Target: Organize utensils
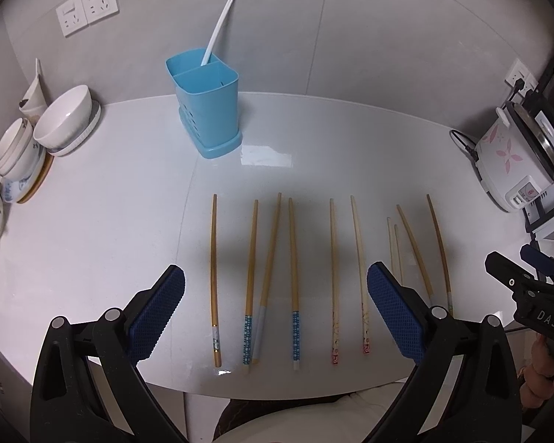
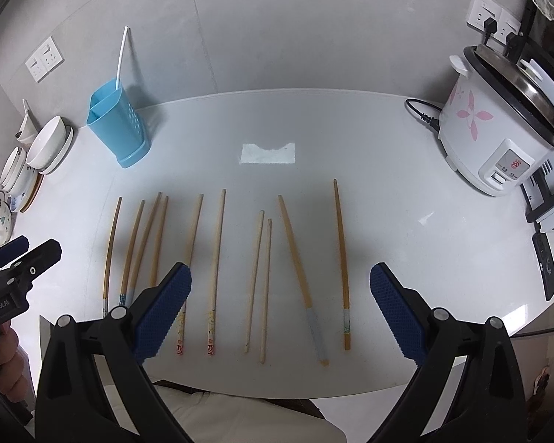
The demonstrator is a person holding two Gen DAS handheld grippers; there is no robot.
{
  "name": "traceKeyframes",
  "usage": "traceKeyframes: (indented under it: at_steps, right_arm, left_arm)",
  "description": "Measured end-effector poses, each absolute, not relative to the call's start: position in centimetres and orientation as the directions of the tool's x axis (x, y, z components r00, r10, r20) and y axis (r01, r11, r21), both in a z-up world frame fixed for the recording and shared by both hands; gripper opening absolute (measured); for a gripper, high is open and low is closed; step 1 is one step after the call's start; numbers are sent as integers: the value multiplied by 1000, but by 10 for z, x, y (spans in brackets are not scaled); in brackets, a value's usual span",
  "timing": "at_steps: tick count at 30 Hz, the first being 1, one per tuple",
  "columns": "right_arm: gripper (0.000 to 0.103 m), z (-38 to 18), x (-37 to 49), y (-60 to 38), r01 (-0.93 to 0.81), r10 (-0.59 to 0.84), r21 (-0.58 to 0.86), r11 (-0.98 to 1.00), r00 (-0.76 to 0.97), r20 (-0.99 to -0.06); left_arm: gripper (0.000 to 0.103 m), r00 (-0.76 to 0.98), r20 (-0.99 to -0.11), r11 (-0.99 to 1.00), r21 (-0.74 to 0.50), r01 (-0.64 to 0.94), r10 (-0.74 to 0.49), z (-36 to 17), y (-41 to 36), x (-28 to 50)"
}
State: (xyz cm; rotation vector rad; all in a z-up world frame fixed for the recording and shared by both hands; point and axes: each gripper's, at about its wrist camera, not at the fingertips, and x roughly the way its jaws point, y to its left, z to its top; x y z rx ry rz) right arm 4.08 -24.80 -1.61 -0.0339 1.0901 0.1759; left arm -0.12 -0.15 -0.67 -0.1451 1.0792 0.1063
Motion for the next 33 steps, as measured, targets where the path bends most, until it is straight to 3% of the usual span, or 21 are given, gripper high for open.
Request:
traceKeyframes:
  at_steps: [33]
  right_arm:
    - [93,-14,39,-250,-149,112,49,988,451,-885]
  left_arm:
    - [97,452,-892,989,-60,-138,9,-11,-6,-4]
